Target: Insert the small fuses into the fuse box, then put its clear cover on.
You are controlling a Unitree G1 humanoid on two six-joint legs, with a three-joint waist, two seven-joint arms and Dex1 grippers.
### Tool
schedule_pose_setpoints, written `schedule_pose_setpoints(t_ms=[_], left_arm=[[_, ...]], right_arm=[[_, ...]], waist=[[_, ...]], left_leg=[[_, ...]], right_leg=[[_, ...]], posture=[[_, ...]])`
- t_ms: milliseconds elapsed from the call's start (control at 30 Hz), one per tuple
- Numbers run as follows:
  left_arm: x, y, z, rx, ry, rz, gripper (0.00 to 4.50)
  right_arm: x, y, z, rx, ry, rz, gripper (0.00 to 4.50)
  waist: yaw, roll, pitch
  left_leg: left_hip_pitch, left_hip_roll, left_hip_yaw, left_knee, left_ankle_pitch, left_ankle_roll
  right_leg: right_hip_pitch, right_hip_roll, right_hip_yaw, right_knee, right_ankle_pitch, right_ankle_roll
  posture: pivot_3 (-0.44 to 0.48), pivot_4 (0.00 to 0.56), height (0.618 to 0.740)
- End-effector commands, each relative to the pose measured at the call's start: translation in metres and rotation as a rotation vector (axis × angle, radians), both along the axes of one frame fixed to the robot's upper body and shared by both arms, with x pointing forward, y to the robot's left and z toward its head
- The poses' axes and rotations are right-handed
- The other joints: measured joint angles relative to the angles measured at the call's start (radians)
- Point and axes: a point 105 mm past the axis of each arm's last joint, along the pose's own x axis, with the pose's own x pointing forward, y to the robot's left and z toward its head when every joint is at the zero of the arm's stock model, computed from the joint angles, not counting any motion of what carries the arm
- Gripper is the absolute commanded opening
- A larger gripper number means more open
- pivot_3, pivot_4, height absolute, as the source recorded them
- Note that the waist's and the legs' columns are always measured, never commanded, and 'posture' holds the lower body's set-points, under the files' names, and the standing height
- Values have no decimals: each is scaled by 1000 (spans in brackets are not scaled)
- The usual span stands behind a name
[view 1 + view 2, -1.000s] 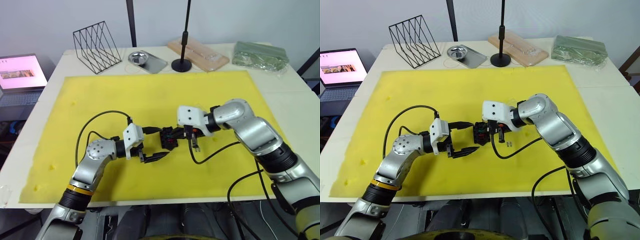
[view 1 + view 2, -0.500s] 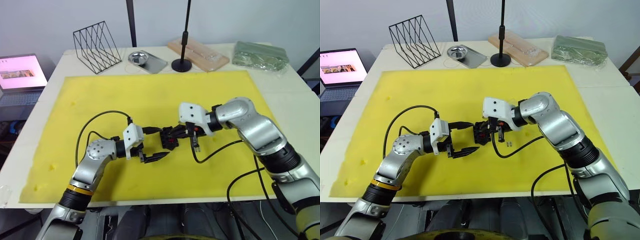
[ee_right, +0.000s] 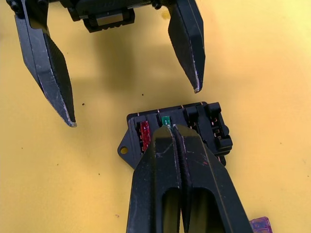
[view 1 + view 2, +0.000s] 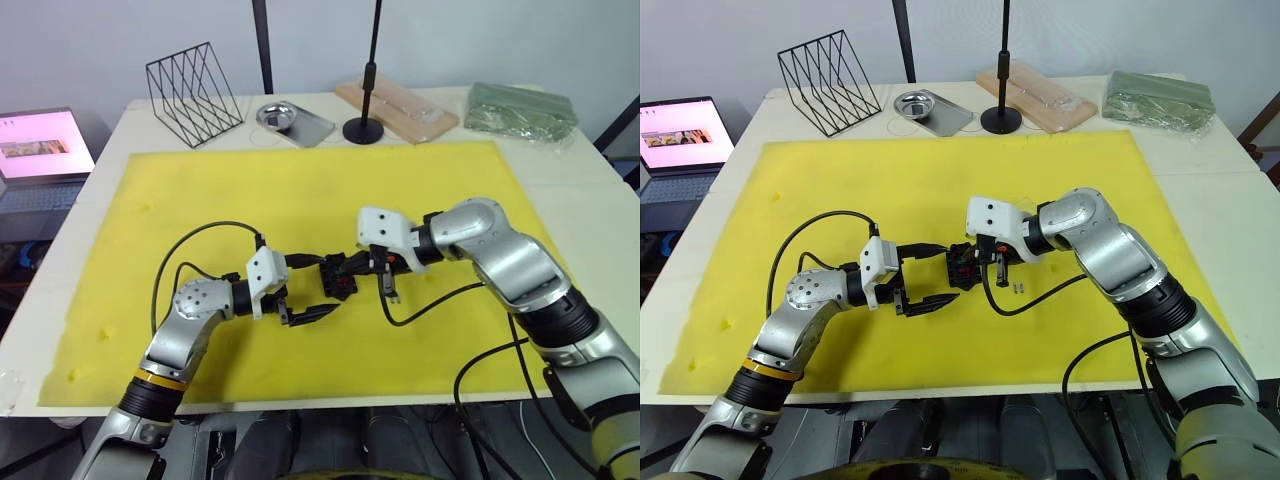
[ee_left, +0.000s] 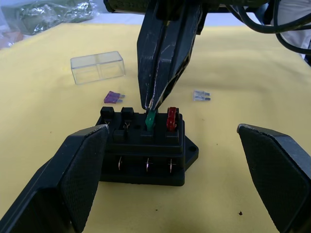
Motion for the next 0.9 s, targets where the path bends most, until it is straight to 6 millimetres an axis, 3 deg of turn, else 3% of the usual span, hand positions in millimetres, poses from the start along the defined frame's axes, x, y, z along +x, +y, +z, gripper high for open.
schedule_pose_setpoints(t_ms=[33, 900], left_arm=[[0, -1, 6, -10, -25, -4, 4500], [-4, 0, 3, 5, -20, 2, 4500]], right_arm=[[-3, 2, -1, -1, 0, 21, 16], [-1, -13, -37, -113, 59, -22, 16]], waist=[[0, 0, 0], [0, 0, -2]], left_leg=[[0, 0, 0, 0, 0, 0], [2, 0, 0, 0, 0, 0]], right_leg=[[0, 0, 0, 0, 0, 0], [2, 0, 0, 0, 0, 0]], posture=[[0, 150, 740], [0, 150, 740]])
